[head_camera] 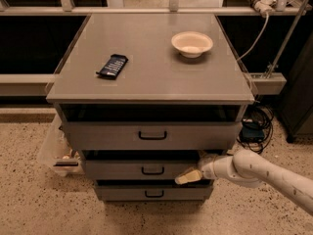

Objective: Open middle drawer

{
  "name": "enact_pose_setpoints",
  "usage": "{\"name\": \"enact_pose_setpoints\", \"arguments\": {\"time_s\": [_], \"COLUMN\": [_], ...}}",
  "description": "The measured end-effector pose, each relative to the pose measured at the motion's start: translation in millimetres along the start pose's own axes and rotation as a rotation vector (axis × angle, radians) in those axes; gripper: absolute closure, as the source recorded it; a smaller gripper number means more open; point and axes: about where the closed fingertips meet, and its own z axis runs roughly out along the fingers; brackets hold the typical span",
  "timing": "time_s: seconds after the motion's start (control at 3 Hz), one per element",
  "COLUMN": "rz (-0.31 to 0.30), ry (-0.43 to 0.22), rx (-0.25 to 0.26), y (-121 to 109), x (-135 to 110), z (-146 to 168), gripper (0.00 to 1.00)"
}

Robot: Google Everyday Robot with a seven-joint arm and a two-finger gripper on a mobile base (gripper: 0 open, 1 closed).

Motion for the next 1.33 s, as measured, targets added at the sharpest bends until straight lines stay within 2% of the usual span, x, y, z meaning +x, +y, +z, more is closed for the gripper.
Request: {"name": "enact_pose_setpoints", "arguments": {"time_s": [0.33,1.0,1.33], "rz": [0.038,0.020,-0.029], "ry": [0.013,0.035,0.147], "rx": [0.001,-0.008,-0.081], "y": [4,7,34], "x": [13,8,15], "z": [2,0,-4], "gripper": [0.00,0.00,0.00]}}
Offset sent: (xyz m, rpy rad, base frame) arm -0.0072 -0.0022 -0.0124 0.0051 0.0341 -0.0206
